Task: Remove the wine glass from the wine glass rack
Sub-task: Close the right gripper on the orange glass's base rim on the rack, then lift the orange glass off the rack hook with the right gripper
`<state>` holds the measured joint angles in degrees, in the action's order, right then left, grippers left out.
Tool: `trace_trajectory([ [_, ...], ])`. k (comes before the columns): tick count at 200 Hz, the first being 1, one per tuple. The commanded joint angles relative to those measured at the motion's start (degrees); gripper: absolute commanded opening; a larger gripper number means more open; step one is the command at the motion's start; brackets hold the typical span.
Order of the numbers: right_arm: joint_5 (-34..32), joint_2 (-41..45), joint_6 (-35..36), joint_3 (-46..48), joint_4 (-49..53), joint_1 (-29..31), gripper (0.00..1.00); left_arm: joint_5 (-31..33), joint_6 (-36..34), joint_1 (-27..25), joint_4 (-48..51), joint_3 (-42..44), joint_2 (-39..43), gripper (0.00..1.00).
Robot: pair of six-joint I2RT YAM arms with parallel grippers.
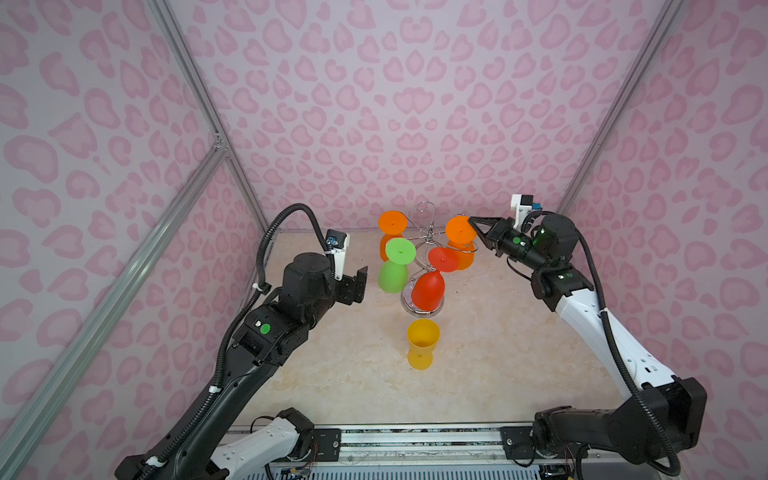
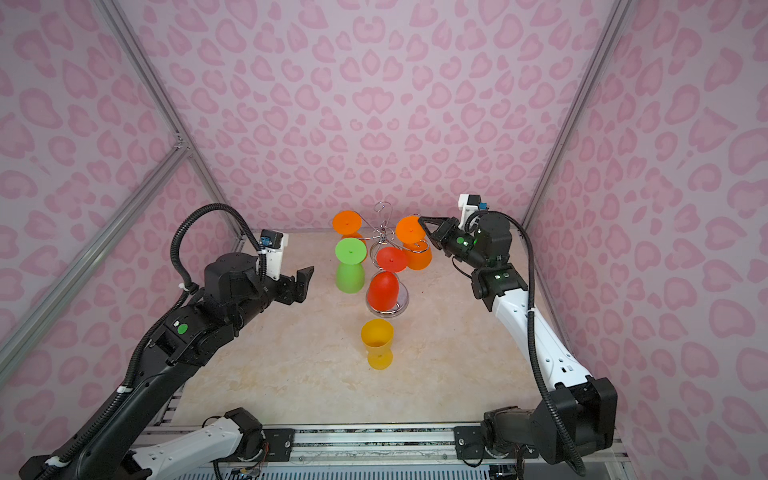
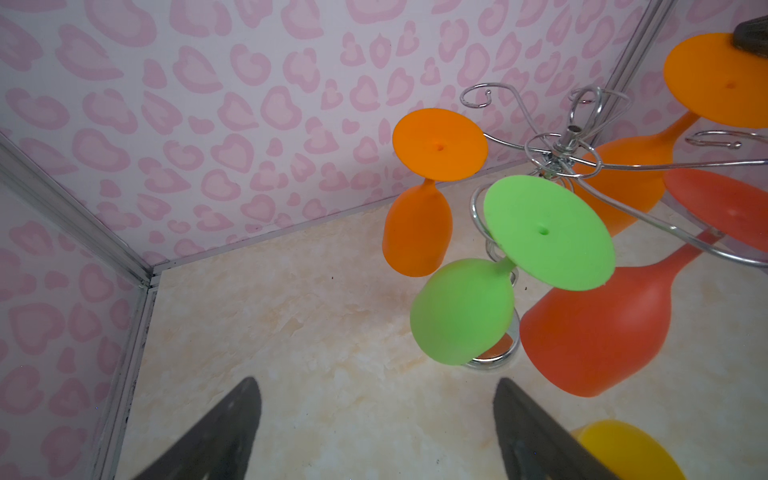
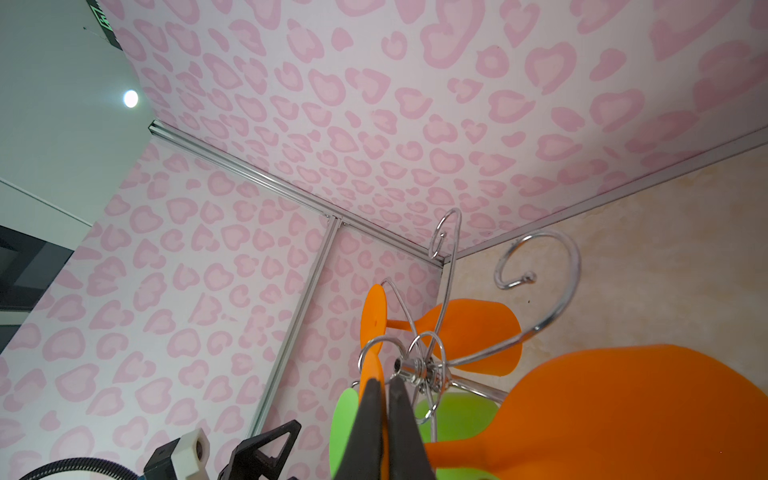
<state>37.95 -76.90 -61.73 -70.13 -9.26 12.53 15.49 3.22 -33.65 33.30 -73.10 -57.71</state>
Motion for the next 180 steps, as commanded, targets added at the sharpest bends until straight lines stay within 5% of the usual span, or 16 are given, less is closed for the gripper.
trace_trajectory([
  [1,-0.5,-0.8,2.9,-1.2,1.9,0.0,0.0,0.5,0.1,0.1,-0.8,0.1,0.4,0.89],
  [110,-4.6,-1.9,9.1,-4.3,8.5,-1.4,0.0,0.2,-0.4,0.2,-0.3,-0.5,0.1,0.89],
  [180,-5.5,3.5,12.0,-1.9,12.4,-10.8,0.0,0.5,-0.3,0.2,-0.3,-0.2,0.3,0.89],
])
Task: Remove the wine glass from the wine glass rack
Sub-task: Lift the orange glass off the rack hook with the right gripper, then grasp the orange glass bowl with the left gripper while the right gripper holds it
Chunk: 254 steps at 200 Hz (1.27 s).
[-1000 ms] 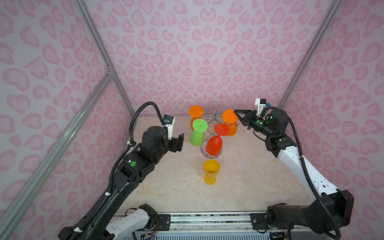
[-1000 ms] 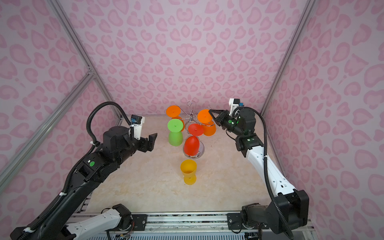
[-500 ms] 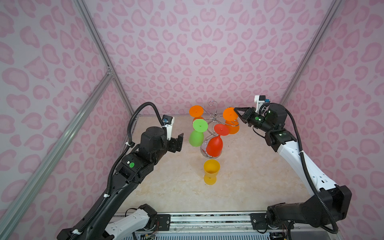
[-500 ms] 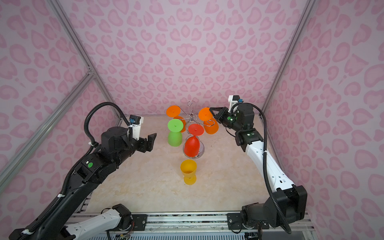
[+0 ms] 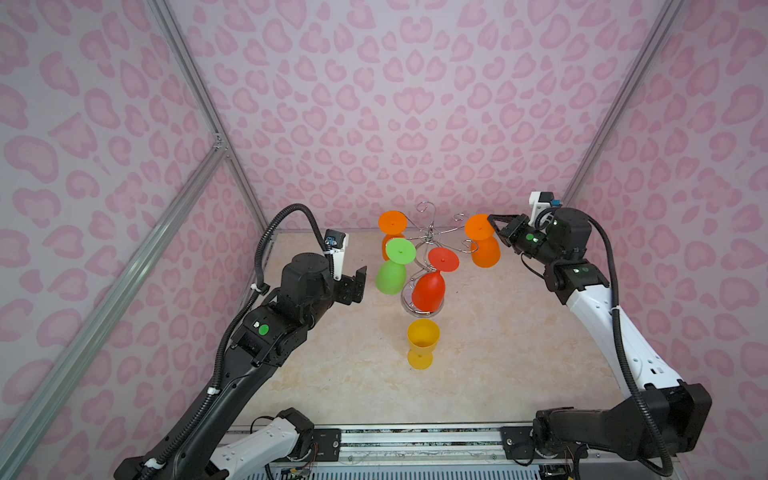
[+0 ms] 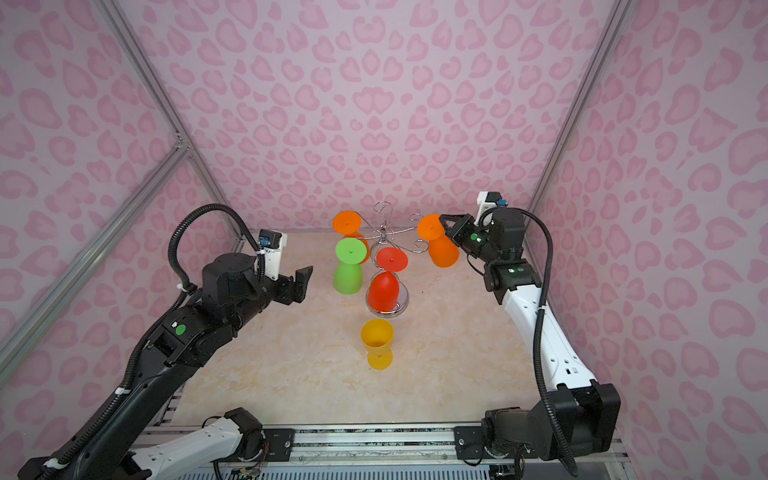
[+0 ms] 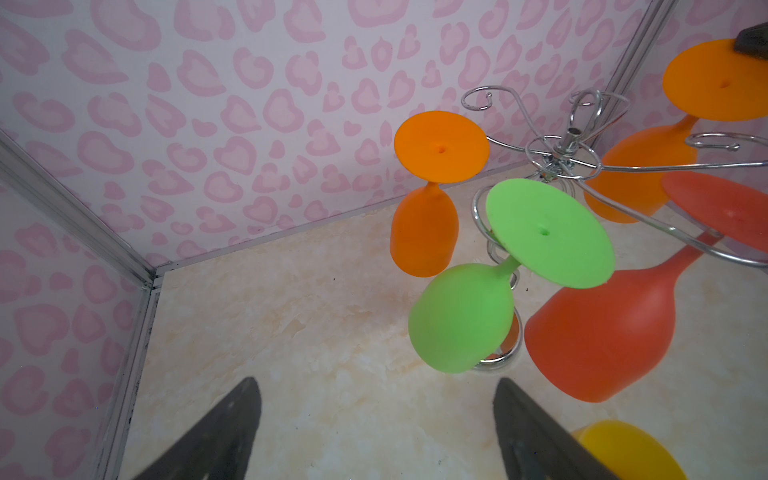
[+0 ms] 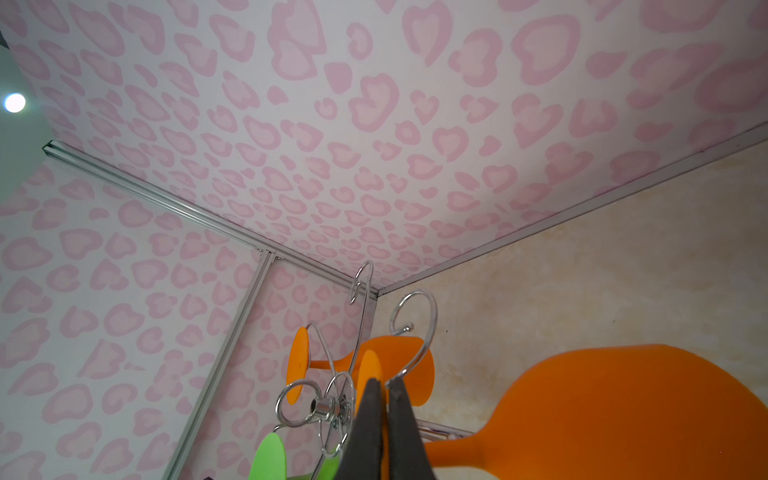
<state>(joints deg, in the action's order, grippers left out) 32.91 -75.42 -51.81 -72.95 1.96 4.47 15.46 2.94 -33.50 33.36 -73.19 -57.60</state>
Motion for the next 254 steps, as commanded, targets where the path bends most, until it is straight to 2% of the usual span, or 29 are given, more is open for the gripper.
trace_trajectory([
  [1,-0.4,2.1,2.1,1.1,1.2,-3.0,0.0,0.6,-0.1,0.0,-0.4,-0.1,0.3,0.89],
  [28,1.4,7.2,1.0,3.3,0.4,-8.3,0.0,0.1,0.5,0.1,-1.0,0.2,0.9,0.89],
  [44,2.9,11.2,-1.1,4.9,-2.1,-11.3,0.0,-4.1,1.2,0.6,-2.9,1.0,1.8,0.9],
  [90,7.0,19.4,-6.5,3.0,-12.0,-13.7,0.0,-30.7,9.2,9.4,-16.4,5.1,3.8,0.9],
  [105,8.7,20.2,-12.0,3.0,-20.6,-13.7,0.0,-38.8,11.8,10.7,-22.3,5.4,3.3,0.89],
  [126,10.2,19.7,-23.4,4.3,-37.5,-13.1,0.0,-48.9,15.5,11.2,-30.9,4.9,1.4,0.9],
  [148,8.3,17.8,-32.0,6.2,-52.0,-8.8,0.0,-57.1,19.7,11.2,-40.1,5.0,-1.2,0.9],
  [179,5.9,14.8,-29.9,8.2,-59.1,4.6,0.0,-64.1,26.7,11.4,-53.7,6.0,-6.4,0.91],
  [188,5.3,12.6,-30.0,8.7,-62.3,9.3,0.0,-64.1,26.7,11.5,-64.7,6.5,-9.9,0.91],
  [189,5.3,12.5,-30.1,8.8,-62.6,9.5,0.0,-66.9,27.1,11.5,-64.7,6.4,-10.2,0.91],
  [190,5.3,12.5,-30.1,8.8,-62.6,9.5,0.0,-66.1,31.0,11.5,-65.3,6.4,-10.2,0.91],
  [194,5.3,11.9,-30.5,8.9,-63.6,10.1,0.0,-69.3,34.6,11.5,-67.7,6.3,-11.2,0.91],
  [204,4.6,10.6,-32.1,9.5,-66.8,11.4,0.0,-70.4,38.7,11.5,-72.8,6.1,-13.3,0.91],
  [254,1.4,4.7,-41.7,12.7,-81.5,15.3,0.0,-71.0,45.8,11.5,-83.0,4.1,-20.5,0.91],
])
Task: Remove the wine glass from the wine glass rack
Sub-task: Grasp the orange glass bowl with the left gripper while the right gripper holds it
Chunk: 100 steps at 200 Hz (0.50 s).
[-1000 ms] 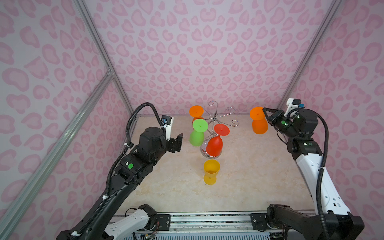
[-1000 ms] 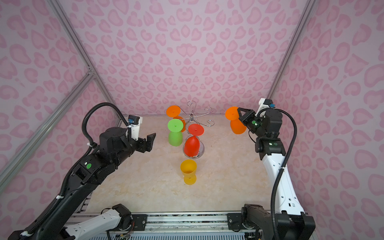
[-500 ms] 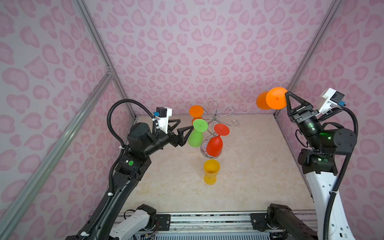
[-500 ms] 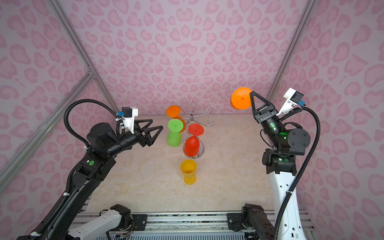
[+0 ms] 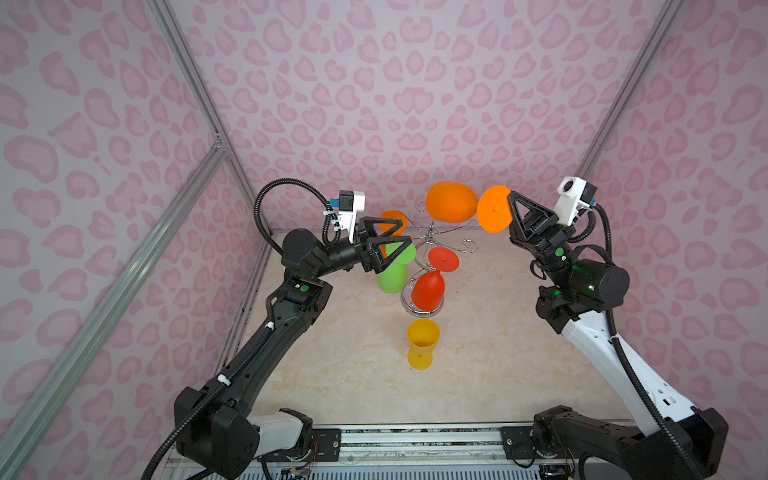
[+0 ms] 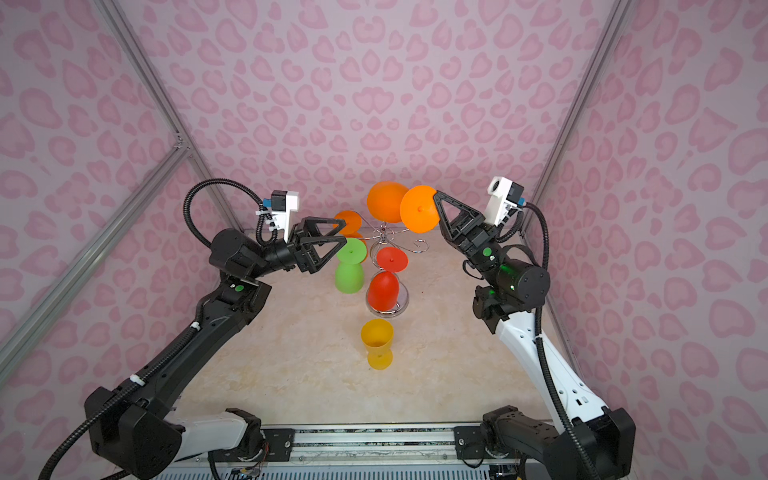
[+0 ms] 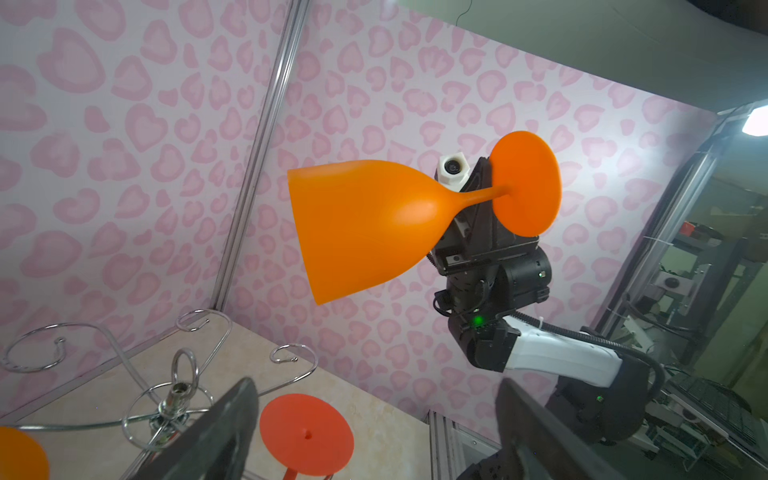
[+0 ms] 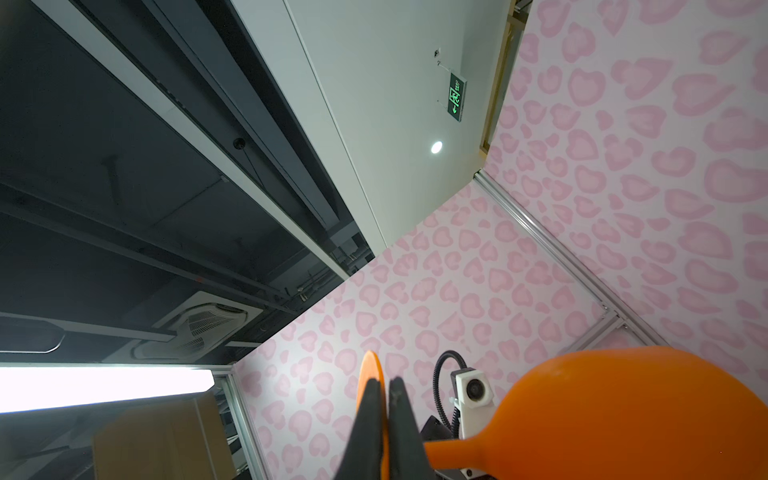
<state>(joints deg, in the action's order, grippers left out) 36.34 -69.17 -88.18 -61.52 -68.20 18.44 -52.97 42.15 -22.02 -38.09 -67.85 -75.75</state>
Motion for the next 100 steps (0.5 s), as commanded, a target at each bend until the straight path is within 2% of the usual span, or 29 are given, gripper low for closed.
trace_trajectory([
  [1,-2.1,-1.7,-5.4,1.3,-11.5,1.4,0.0,-2.6,6.8,0.0,-11.7,-1.3,-2.5,0.91],
  [85,-2.8,-7.4,-8.8,0.7,-17.4,6.3,0.0,-3.1,13.1,0.0,-18.0,-3.9,-7.8,0.91],
  [100,-3.4,-8.6,-10.3,0.9,-19.1,6.6,0.0,-3.2,14.2,-0.1,-19.3,-3.8,-7.9,0.88],
])
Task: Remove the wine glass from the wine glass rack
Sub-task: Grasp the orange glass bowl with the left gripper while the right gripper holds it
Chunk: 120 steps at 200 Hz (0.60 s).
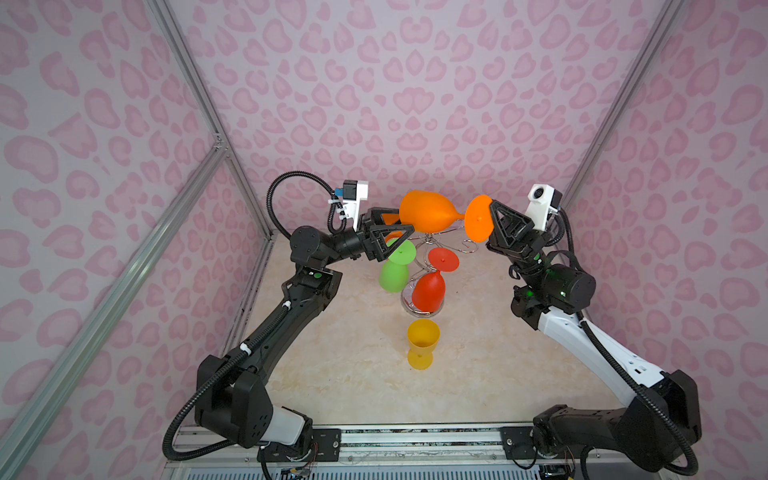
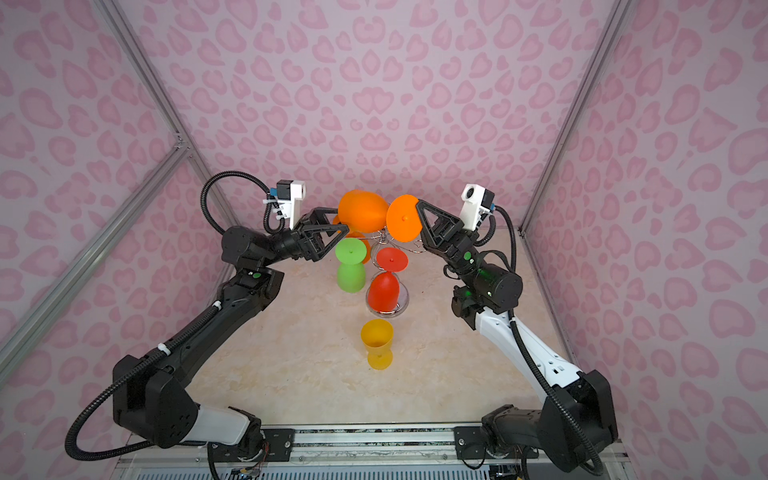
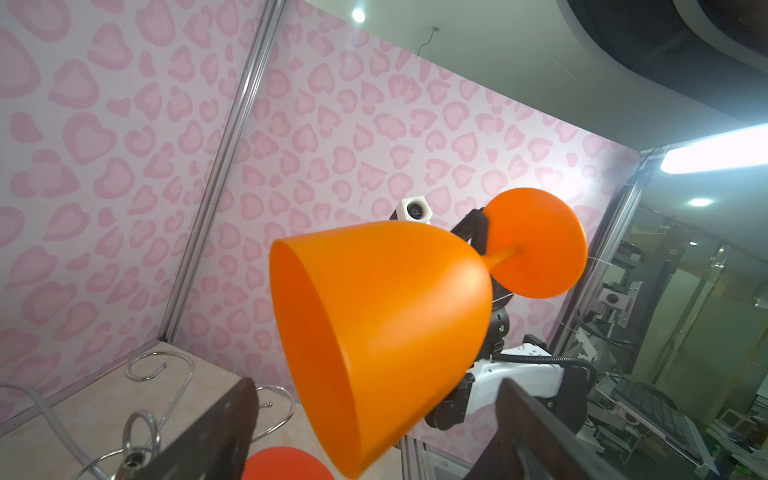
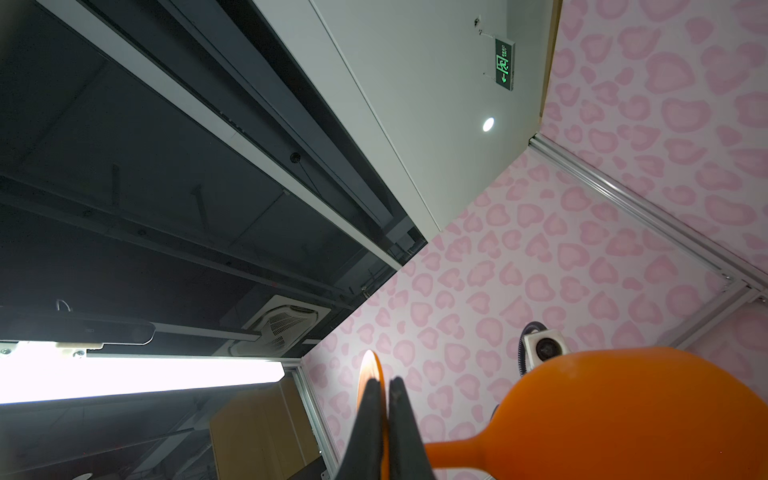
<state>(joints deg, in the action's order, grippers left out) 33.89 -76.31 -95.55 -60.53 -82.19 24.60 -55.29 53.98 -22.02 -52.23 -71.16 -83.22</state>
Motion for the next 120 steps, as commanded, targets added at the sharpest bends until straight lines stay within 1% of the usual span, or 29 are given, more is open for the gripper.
trace_trajectory([
  [1,-1.0,-1.6,-3.1,-0.1,-5.2,0.4,0.0,-0.9,2.5,-0.1,-5.3,-0.5,-0.5,0.88],
  [22,-1.7,-3.1,-4.7,0.5,-7.1,0.4,0.0,-1.3,3.7,0.0,-6.8,0.0,0.0,0.77],
  [57,-1.3,-3.8,-4.6,0.2,-6.8,0.3,0.0,-1.8,3.8,0.0,-7.0,0.6,1.2,0.52],
  [74,-0.4,-3.8,-3.9,-0.6,-5.1,0.4,0.0,-2.0,4.0,0.0,-7.4,0.6,1.4,0.38],
  [77,-0.2,-3.7,-3.8,-0.6,-4.8,0.3,0.0,-2.0,4.1,0.0,-7.4,0.7,1.5,0.37],
  [81,0.0,-3.8,-3.4,-0.7,-4.3,0.3,0.0,-2.0,4.1,0.0,-7.5,0.7,1.6,0.32],
  [99,0.7,-3.4,-2.3,-0.6,-2.6,0.1,0.0,-2.1,4.4,0.0,-8.0,0.8,1.6,0.21],
  [120,2.0,-2.5,-1.0,-0.4,0.0,-0.9,0.11,-2.4,5.1,0.0,-9.0,0.7,1.7,0.1],
])
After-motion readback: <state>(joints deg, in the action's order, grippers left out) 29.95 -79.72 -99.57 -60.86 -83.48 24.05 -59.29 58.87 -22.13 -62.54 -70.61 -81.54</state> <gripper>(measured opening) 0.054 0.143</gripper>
